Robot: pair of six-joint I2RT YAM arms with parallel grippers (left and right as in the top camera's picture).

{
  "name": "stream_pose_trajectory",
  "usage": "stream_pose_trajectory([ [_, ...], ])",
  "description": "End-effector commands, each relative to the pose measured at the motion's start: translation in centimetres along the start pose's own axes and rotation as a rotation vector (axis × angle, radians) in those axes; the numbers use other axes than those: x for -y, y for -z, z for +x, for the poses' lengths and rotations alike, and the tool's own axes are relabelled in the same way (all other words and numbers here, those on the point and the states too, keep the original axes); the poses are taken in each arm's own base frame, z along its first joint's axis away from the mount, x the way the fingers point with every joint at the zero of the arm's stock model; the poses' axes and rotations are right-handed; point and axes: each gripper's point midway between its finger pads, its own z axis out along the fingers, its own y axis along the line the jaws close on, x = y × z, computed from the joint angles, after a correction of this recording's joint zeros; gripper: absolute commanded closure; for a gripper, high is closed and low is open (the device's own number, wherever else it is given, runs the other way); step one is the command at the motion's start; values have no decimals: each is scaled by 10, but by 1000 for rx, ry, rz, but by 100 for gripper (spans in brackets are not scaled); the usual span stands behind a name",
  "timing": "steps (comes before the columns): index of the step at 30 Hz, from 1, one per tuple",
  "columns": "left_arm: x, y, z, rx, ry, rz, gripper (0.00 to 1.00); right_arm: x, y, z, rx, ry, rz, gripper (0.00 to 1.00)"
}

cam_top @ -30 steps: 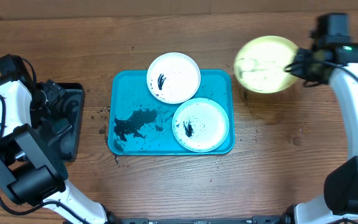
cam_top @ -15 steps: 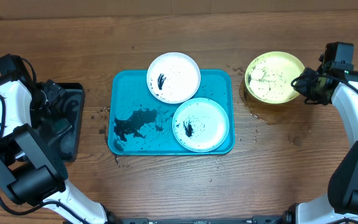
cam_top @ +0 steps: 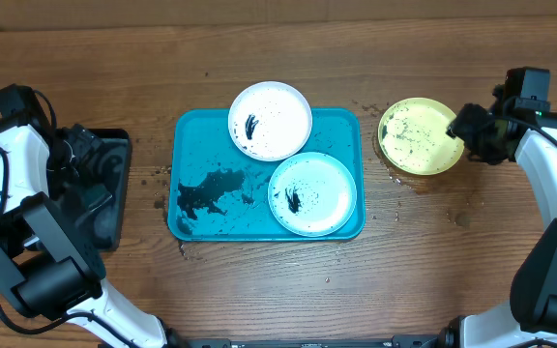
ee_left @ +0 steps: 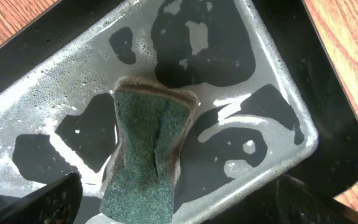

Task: Clean dirty plates on tray and stack at the side
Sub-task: 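Set the yellow plate on the table right of the tray, then move the right gripper back to the upper white plate rim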

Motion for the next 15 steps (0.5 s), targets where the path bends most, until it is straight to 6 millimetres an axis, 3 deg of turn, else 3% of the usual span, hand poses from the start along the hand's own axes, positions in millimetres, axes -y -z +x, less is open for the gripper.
stream_pose_trajectory([
  [1, 2, 5, -7, 15, 4, 15, 0, -70, 17, 3, -53, 54, -342, 34],
  [4, 5, 5, 0, -17, 3, 32, 0, -113, 31, 5, -53, 132, -485, 27],
  [8, 6, 5, 9, -57, 3, 47, 0, -155, 42, 20, -64, 228, -475, 23],
  [10, 9, 6, 13, -76, 3, 64, 0, -170, 45, 30, -74, 288, -439, 14],
  [11, 11, 6, 18, -99, 5, 78, 0, -185, 50, 38, -71, 364, -442, 2],
  [12, 12, 6, 21, -112, 5, 86, 0, -196, 52, 42, -57, 410, -464, 0],
  [15, 12, 7, 24, -126, 6, 90, 0, -224, 57, 44, -4, 467, -527, 0],
])
